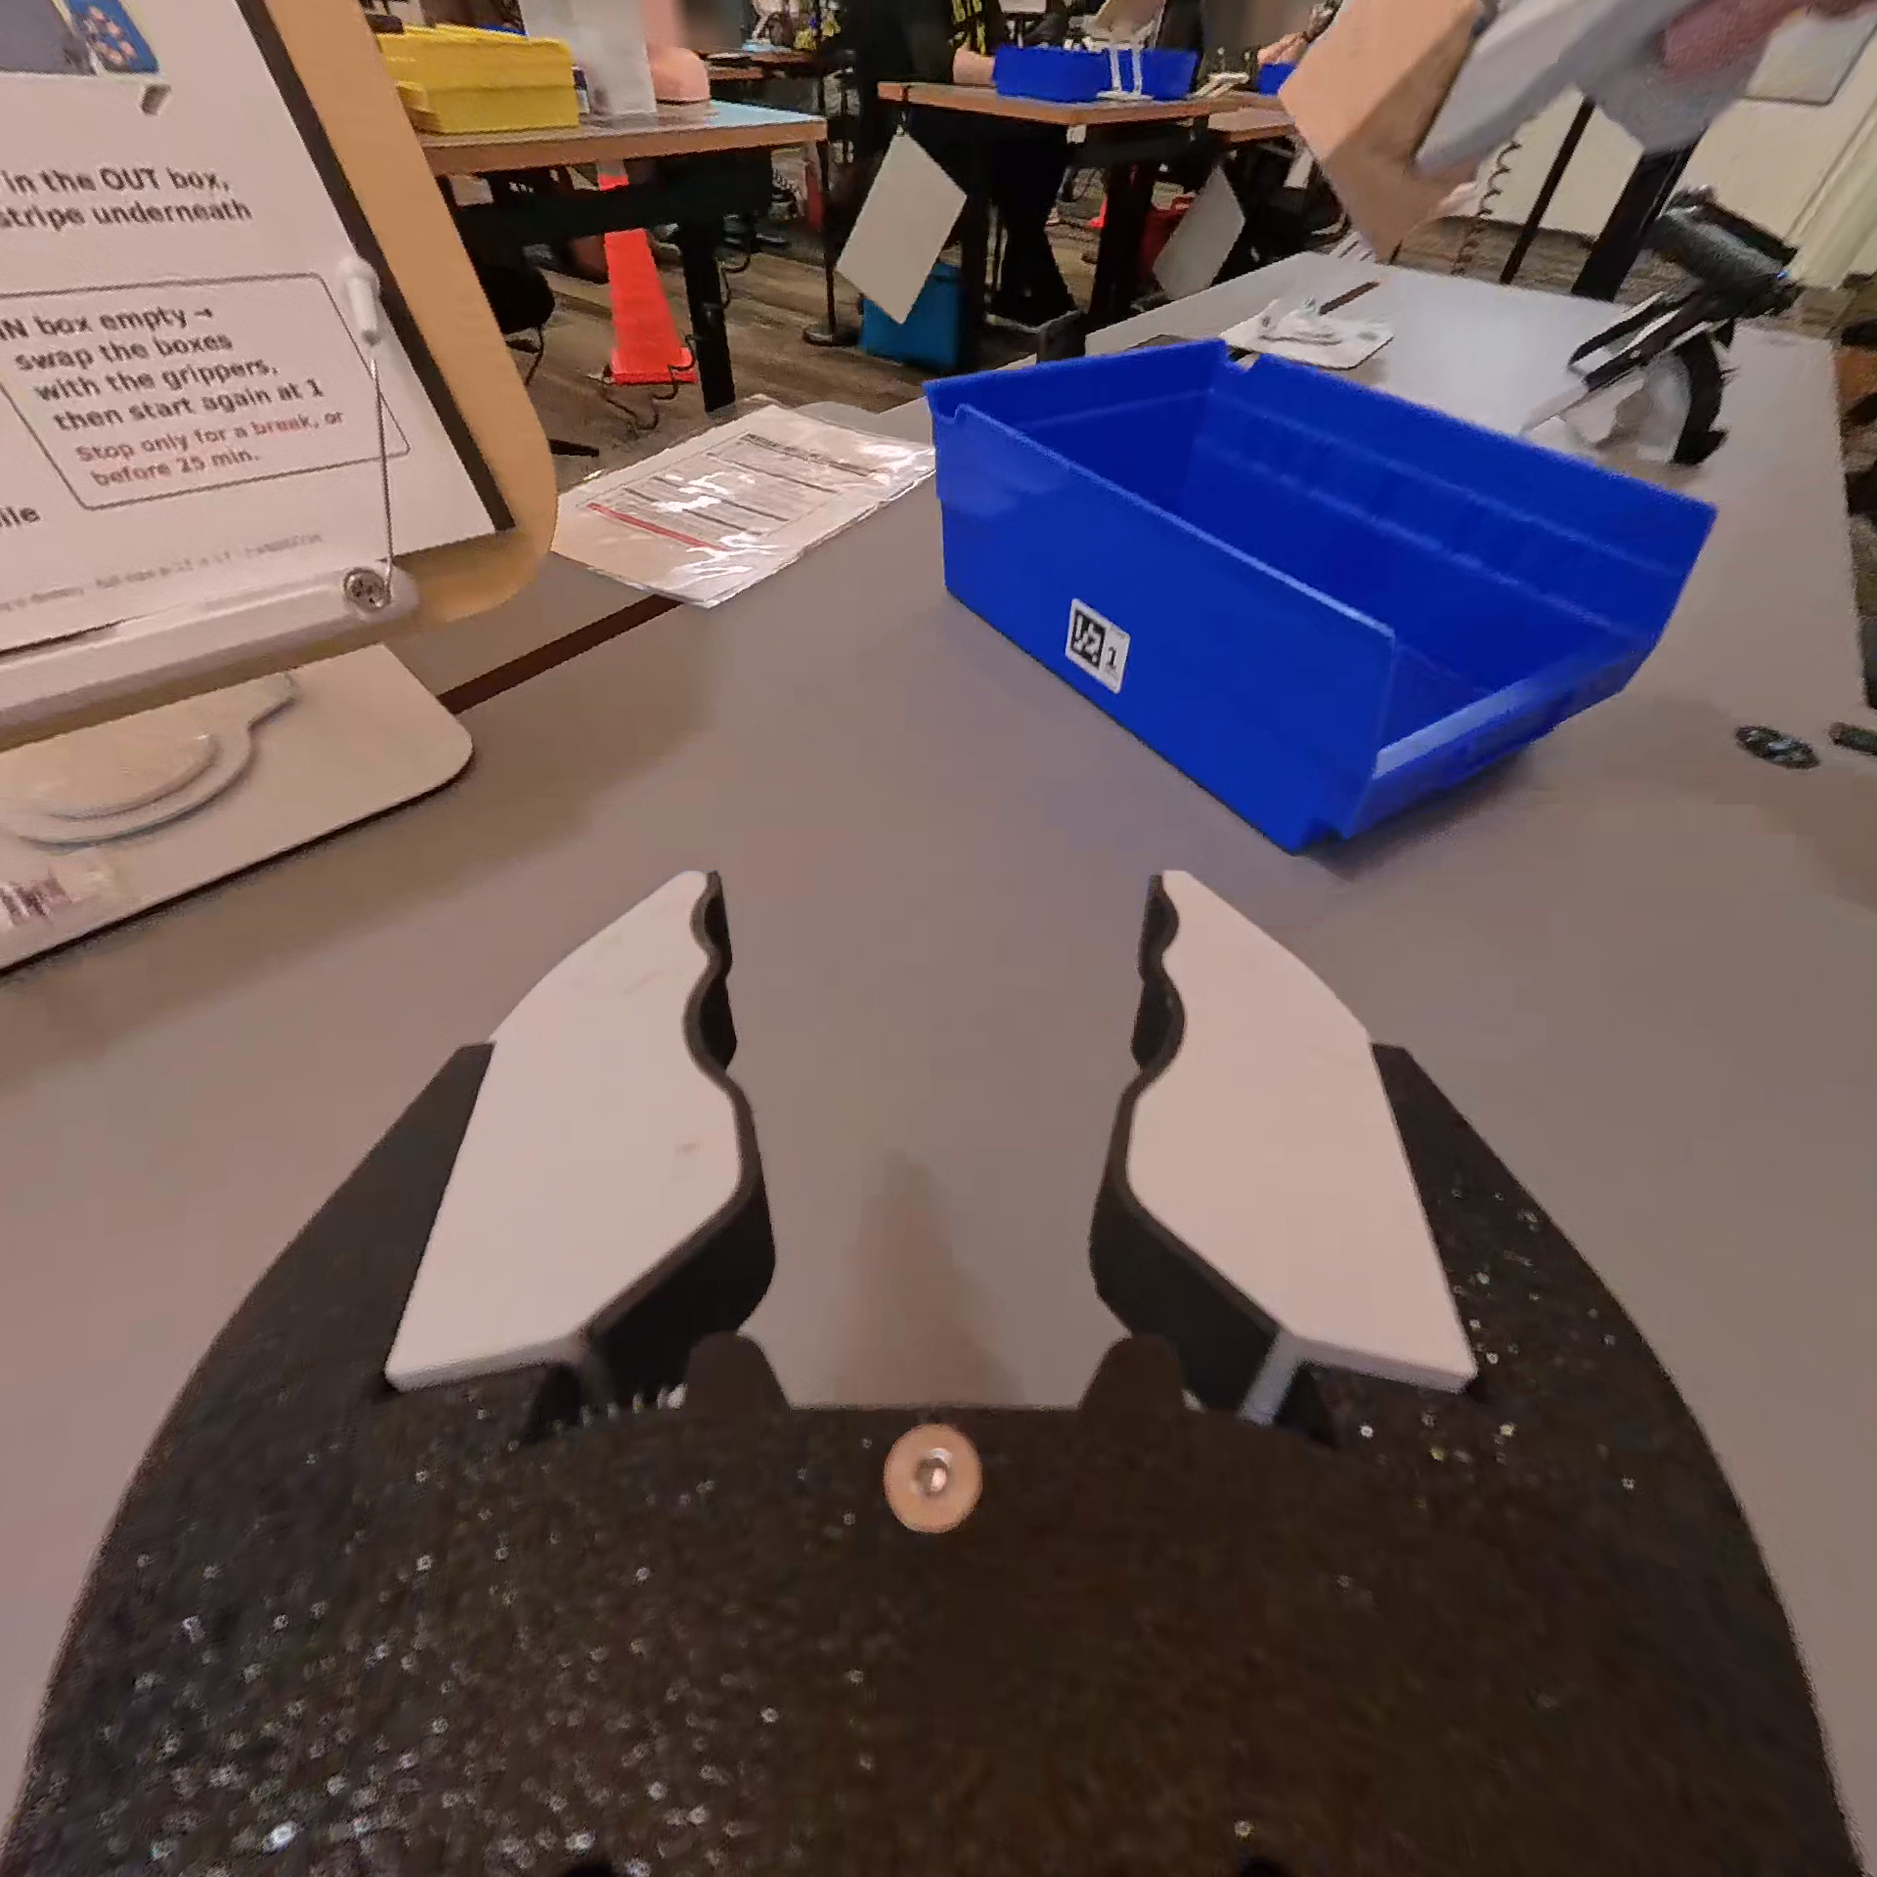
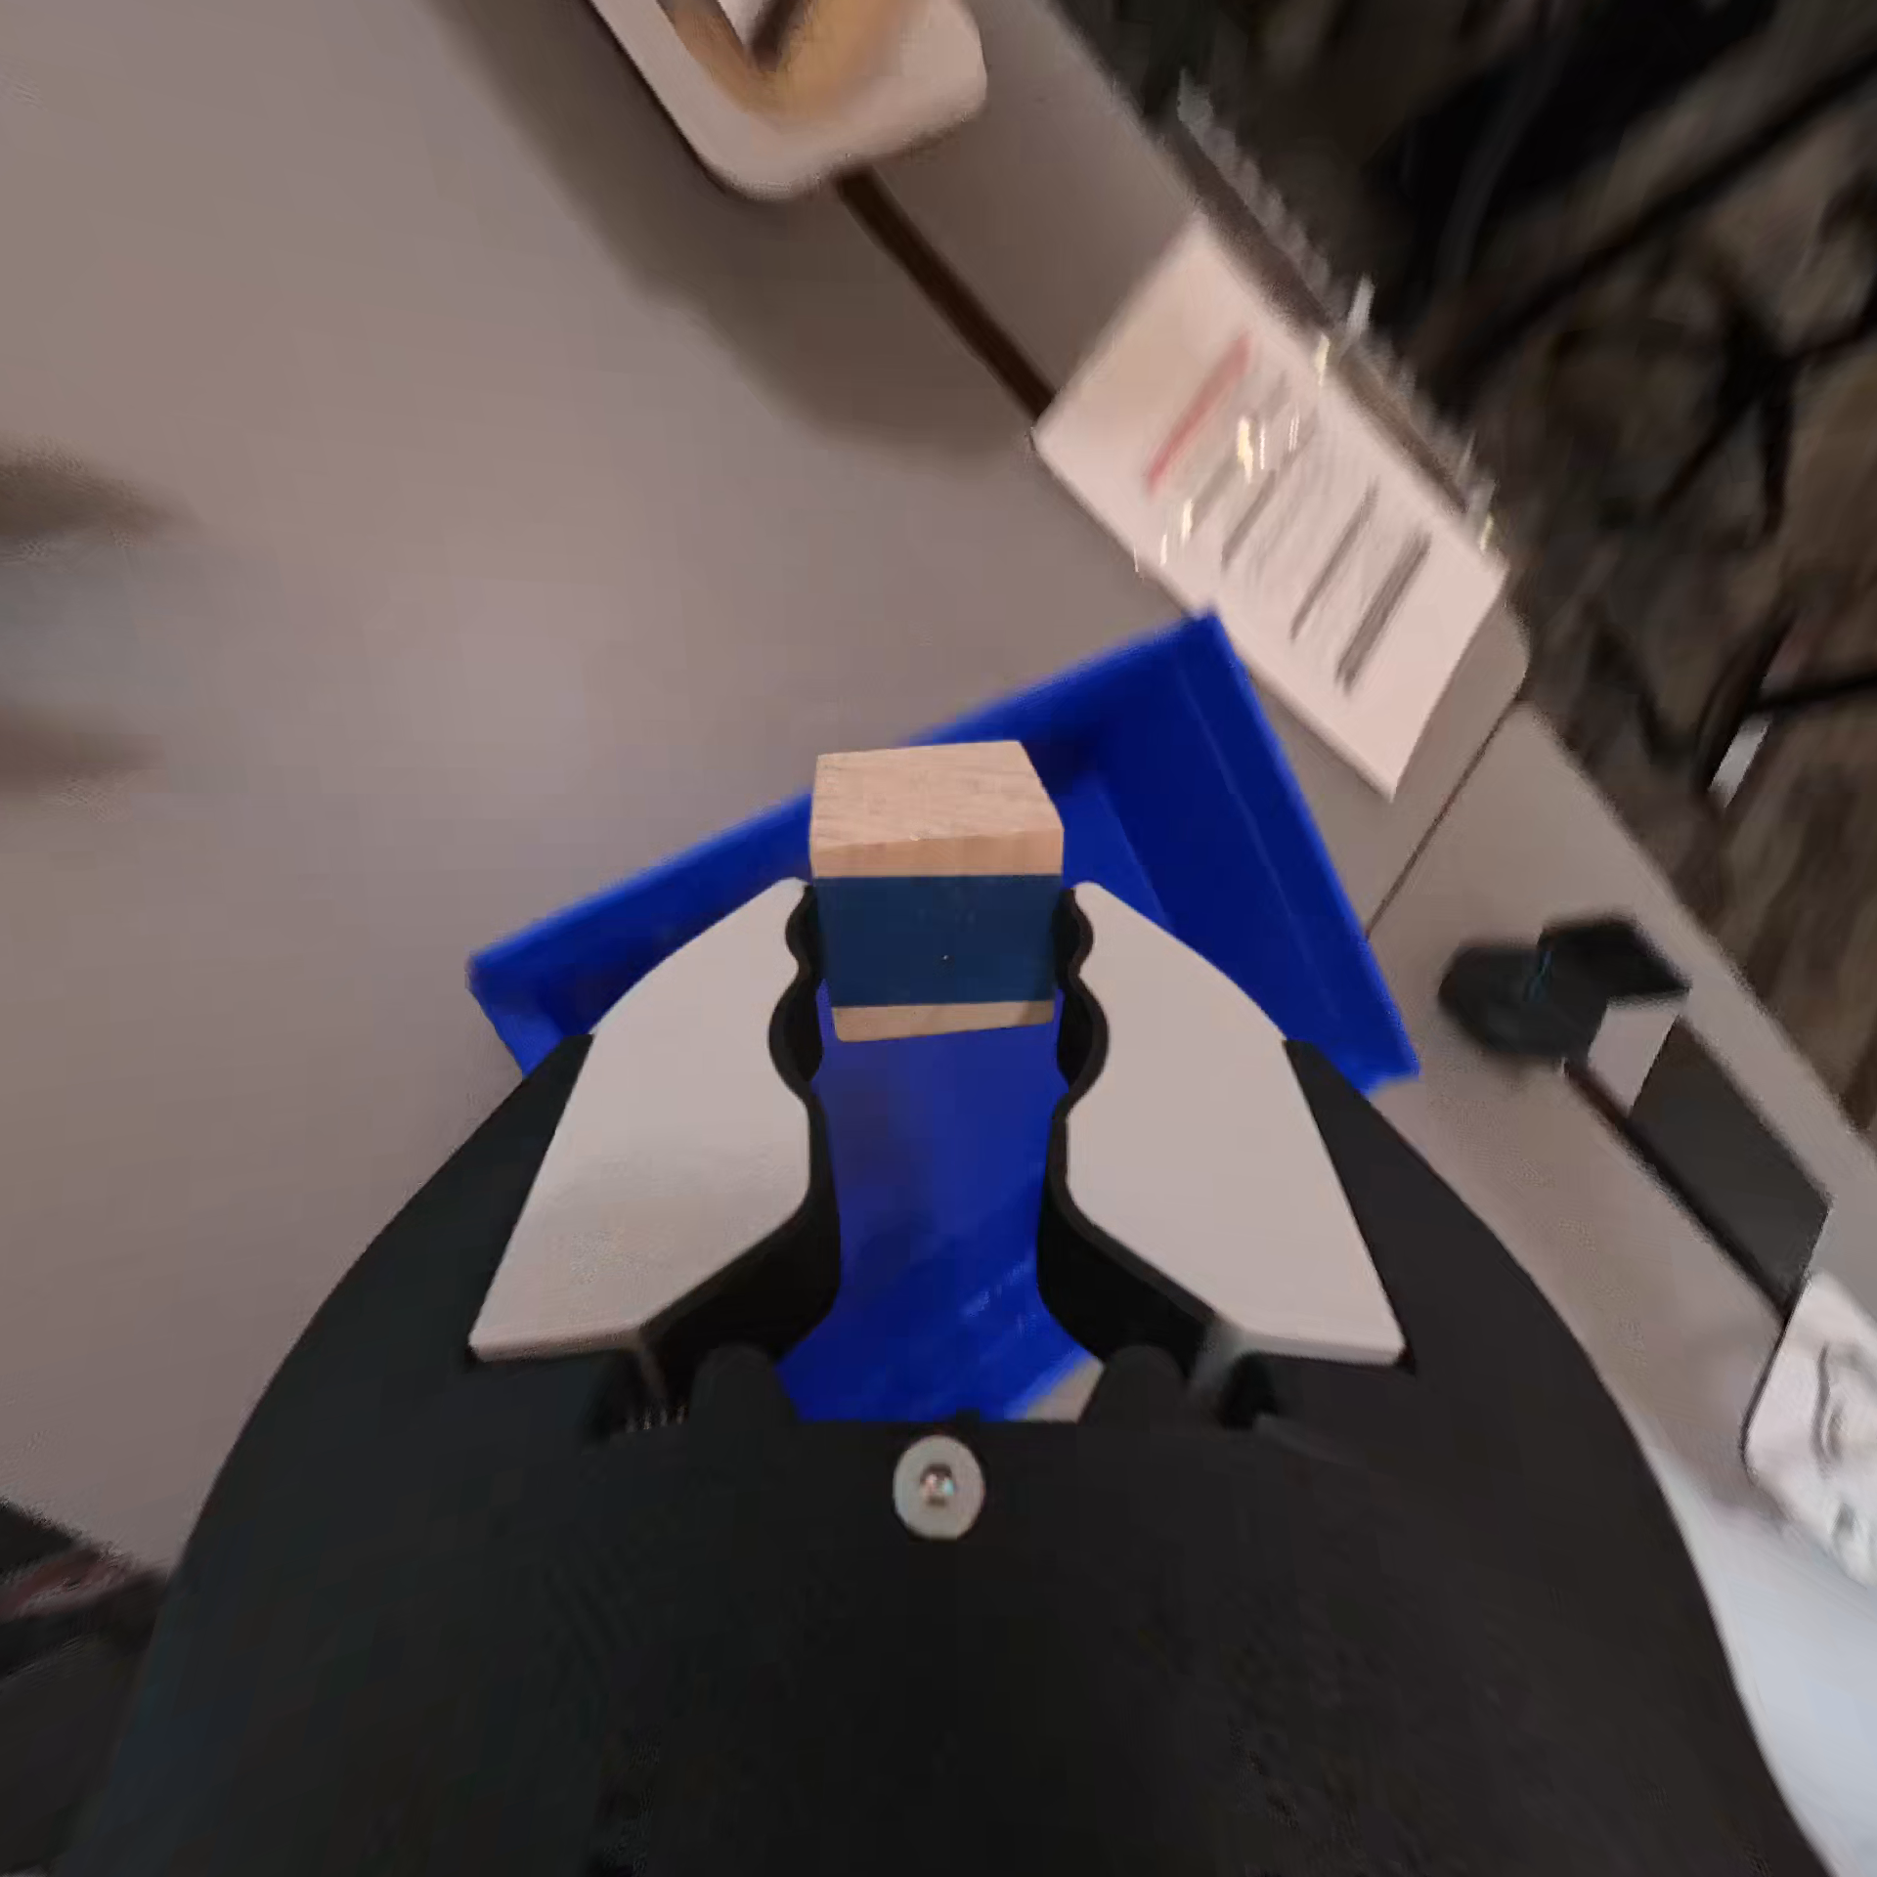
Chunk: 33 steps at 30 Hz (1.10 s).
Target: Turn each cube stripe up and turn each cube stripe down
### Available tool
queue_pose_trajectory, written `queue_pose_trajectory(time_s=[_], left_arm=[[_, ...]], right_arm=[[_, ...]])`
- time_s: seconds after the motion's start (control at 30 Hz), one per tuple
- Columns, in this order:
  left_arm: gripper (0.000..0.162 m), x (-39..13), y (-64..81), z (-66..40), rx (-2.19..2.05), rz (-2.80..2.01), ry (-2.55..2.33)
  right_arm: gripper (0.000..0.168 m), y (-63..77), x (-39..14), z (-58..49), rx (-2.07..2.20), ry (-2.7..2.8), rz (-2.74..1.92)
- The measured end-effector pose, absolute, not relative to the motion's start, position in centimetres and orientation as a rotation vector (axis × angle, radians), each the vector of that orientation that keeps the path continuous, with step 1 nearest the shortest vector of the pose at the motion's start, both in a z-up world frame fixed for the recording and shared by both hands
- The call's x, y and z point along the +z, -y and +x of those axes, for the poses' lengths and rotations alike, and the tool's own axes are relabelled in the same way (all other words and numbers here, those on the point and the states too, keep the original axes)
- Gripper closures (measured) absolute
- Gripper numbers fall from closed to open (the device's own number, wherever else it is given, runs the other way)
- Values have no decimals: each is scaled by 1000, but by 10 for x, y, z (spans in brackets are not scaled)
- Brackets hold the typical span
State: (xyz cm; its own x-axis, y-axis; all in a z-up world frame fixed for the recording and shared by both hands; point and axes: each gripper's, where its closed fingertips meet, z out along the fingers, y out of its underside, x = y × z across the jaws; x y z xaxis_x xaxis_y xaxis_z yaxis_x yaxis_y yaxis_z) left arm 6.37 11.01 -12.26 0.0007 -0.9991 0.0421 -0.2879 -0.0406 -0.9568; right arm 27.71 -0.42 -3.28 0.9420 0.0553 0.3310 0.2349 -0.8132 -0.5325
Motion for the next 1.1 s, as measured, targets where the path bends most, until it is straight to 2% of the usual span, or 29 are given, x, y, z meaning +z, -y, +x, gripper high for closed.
queue_pose_trajectory(time_s=[0.03,0.23,0.5,0.63,1.1], left_arm=[[86,-128,-110,64,-1071,-1454,-1409],[87,-152,-111,62,-977,-1462,-1458],[91,-153,-113,63,-942,-1448,-1427],[91,-156,-109,64,-959,-1455,-1442],[91,-158,-106,65,-1031,-1501,-1430]], right_arm=[[124,8,-39,292,-385,133,-2586],[123,8,-95,350,-199,-267,-2888],[123,-18,-165,377,-52,-218,-3076],[123,-30,-181,384,-125,-58,-3121],[123,-40,-219,383,-101,-93,-3164]])
